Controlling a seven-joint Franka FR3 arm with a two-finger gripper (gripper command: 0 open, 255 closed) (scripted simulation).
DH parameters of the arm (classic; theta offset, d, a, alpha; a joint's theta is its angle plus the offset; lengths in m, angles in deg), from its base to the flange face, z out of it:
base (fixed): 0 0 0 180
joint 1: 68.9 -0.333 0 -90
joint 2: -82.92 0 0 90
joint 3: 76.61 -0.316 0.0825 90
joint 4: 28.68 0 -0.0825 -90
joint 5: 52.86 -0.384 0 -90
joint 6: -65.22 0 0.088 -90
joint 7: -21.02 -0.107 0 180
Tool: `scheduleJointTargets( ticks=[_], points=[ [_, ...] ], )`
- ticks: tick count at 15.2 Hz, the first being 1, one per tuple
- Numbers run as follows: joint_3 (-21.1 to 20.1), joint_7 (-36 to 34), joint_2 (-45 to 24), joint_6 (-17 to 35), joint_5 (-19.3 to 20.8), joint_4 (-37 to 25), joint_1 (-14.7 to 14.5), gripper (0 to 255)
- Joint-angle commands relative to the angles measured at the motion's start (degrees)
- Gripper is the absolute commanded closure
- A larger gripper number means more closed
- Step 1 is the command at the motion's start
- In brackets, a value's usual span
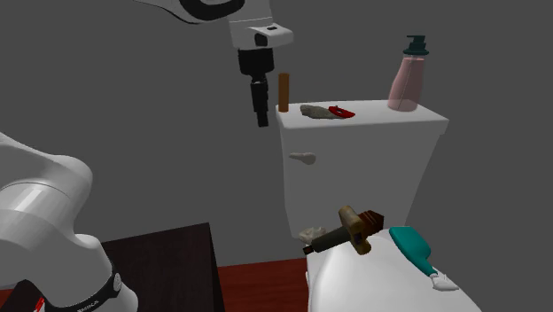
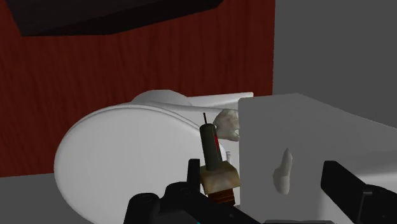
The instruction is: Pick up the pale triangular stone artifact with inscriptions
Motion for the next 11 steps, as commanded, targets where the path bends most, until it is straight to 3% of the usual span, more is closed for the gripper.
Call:
scheduleJointTargets(
  ticks=[1, 6, 11],
  points=[
    [-2.21, -3.75, -3.96, 0.79, 0.61, -3.46, 0.24, 0],
    [-6.9, -12.8, -14.97, 1.8, 4.41, -13.56, 0.81, 0],
    [-10.21, -22.16, -27.32, 0.59, 10.74, -26.14, -0.33, 0]
  ],
)
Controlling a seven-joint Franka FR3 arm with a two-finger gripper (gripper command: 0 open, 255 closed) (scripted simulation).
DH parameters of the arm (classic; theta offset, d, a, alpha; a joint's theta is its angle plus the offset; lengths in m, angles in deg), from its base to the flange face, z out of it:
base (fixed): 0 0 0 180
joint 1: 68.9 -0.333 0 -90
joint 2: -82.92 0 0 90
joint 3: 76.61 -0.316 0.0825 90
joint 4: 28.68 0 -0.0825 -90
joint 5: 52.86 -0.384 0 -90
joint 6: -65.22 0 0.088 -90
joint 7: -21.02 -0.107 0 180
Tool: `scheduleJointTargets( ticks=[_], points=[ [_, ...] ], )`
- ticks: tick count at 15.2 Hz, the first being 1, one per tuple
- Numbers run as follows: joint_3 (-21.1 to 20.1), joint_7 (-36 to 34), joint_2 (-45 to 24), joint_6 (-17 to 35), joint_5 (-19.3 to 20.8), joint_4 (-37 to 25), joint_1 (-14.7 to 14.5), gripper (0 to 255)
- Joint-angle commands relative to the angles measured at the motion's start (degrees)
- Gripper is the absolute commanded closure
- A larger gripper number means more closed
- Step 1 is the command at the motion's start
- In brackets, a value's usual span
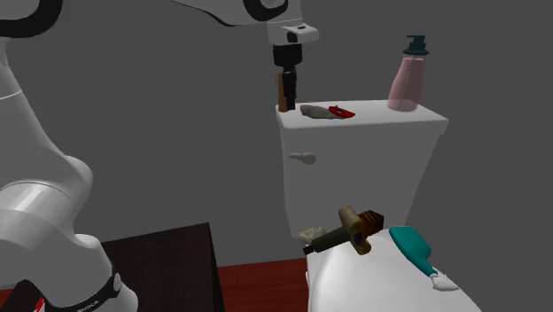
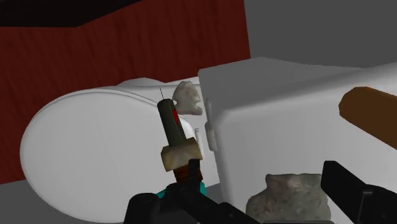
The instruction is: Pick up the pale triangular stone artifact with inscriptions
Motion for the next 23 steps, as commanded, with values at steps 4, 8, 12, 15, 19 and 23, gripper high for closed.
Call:
scheduleJointTargets(
  ticks=[4, 8, 12, 15, 19, 23],
  points=[
    [-1.33, -8.12, -12.49, -2.93, 6.87, -13.95, -3.15, 0],
    [-1.09, -8.34, -12.37, 0.18, 6.89, -10.73, -3.06, 0],
    [-0.99, -8.62, -12.46, 2.88, 7.06, -8.1, -2.93, 0],
    [-0.97, -8.6, -12.5, 2.9, 7.07, -8.12, -2.92, 255],
    [-0.97, -8.59, -12.46, 2.9, 7.06, -8.09, -2.91, 255],
    [-0.99, -8.63, -12.48, 2.88, 7.07, -8.12, -2.94, 255]
  ],
)
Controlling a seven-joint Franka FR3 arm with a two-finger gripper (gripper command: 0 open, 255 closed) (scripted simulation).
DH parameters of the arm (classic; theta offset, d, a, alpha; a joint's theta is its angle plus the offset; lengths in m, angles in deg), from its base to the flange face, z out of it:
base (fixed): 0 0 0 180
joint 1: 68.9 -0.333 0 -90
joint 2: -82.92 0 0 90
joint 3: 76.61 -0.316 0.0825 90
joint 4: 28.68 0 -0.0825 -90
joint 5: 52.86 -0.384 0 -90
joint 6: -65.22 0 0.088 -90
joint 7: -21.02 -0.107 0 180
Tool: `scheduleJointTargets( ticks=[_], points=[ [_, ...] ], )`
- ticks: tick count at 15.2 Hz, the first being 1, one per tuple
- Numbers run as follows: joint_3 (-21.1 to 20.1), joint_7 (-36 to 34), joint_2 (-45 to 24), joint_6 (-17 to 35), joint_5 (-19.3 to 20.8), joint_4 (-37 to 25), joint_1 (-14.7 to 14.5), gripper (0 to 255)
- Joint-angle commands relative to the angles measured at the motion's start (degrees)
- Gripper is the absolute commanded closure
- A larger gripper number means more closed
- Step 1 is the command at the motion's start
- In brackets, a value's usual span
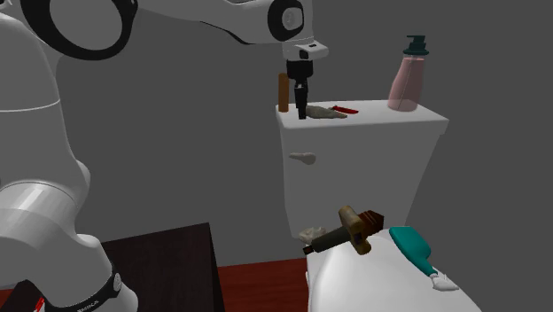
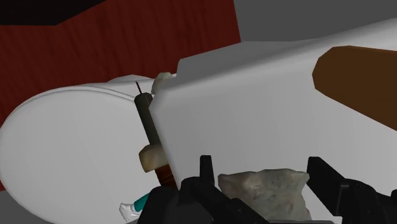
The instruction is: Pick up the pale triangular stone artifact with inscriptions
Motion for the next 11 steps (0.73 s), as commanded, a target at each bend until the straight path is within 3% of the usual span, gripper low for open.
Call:
scheduleJointTargets(
  ticks=[1, 11],
  points=[
    [-0.02, 0.06, 0.03, -0.75, -0.05, -0.72, -0.03, 255],
    [-0.28, 0.66, -0.33, -8.56, -0.14, -8.88, -0.6, 255]
  ],
)
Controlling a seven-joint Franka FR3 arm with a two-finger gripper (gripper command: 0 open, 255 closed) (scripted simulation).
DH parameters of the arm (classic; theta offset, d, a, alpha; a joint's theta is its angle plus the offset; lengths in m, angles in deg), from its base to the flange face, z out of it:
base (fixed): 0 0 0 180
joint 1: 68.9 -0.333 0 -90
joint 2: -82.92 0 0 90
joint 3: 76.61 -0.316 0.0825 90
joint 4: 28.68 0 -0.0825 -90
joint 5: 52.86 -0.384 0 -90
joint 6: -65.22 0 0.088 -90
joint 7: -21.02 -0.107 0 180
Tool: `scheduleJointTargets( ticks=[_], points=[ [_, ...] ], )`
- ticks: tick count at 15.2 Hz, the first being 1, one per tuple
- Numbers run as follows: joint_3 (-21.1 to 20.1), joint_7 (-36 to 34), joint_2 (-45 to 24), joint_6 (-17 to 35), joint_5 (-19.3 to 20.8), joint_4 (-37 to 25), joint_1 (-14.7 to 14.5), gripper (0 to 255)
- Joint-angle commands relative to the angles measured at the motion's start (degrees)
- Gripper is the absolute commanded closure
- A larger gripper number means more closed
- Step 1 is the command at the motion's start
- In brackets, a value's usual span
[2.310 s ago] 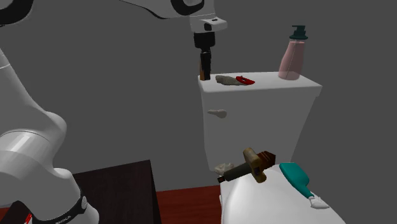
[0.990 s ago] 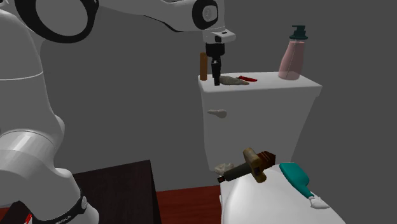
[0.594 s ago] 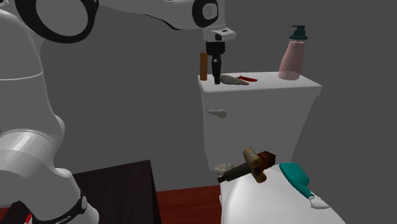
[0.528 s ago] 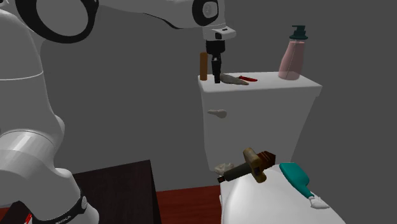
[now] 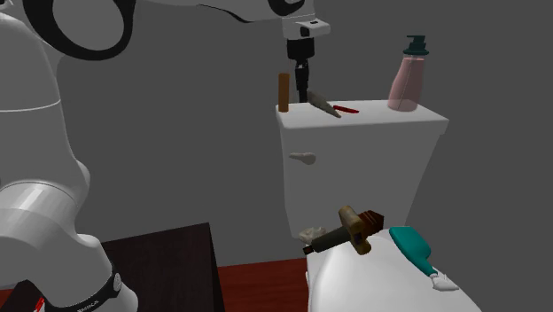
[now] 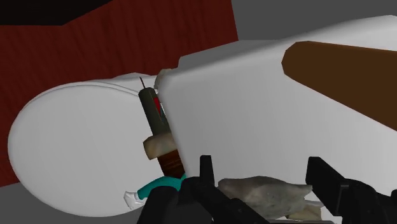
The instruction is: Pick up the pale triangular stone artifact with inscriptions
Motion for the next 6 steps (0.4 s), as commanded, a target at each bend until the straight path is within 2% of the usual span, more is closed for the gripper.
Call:
scheduleJointTargets(
  ticks=[1, 6],
  points=[
    [-0.05, 0.1, -0.28, -1.72, 0.09, -1.95, -0.18, 255],
    [-0.12, 0.18, -0.8, -4.37, 0.3, -5.06, -0.52, 255]
  ],
)
